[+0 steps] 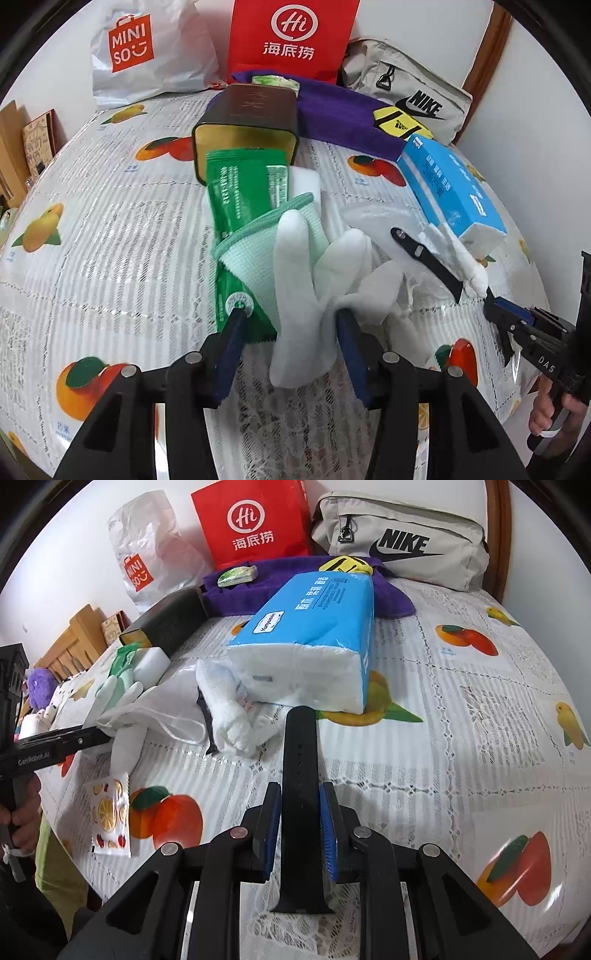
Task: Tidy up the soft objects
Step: 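Grasp the white gloves with the left tool and lift them, then carry the white gloves with the left tool while the right tool carries the black strap to the towel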
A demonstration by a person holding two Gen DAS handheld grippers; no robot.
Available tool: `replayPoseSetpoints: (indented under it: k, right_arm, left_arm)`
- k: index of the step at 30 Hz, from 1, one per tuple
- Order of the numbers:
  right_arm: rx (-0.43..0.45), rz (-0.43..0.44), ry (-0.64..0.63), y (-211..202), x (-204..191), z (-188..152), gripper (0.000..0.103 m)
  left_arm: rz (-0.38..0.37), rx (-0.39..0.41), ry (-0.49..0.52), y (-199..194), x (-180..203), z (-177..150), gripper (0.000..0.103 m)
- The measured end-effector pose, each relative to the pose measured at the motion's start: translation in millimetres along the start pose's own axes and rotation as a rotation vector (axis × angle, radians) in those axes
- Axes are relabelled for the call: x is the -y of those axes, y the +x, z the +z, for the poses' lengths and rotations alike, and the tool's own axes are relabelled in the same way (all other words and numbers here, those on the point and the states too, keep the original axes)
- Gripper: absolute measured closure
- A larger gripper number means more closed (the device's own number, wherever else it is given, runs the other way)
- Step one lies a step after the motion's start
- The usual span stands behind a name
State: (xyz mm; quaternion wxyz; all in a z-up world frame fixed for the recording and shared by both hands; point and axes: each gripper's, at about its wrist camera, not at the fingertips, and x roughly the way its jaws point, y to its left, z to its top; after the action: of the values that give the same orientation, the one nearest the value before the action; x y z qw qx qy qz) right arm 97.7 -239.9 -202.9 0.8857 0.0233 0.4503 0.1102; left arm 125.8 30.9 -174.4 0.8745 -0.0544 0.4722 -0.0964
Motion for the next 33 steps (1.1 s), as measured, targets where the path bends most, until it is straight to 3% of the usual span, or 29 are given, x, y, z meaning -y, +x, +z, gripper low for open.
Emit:
replayPoseSetpoints:
  k: [1, 2, 4, 12, 33]
  right_arm:
    - [0.006, -0.004, -0.007, 1, -1, 0, 0.081]
    - [0.011, -0.013, -0.017, 2, -2, 0, 0.082]
    - [0.017, -0.02, -0.033, 2, -4, 0, 0.083]
    - [0.042, 0.028, -0.032, -18, -5, 4, 0.083]
    - [0.138, 0.089, -0.051, -70, -12, 50, 0.083]
  left_arm:
    - [-0.011, 0.008, 0.004, 1, 1, 0, 0.057]
    - [-0.019, 0.01, 0.016, 1, 3, 0, 0.071]
    - [-0.06, 0.013, 0.032, -1, 6, 1, 0.088]
    - [-0.108, 0.079, 0.036, -30, 6, 7, 0.09]
    - [-0.038, 0.159, -0.042, -66, -17, 56, 0.09]
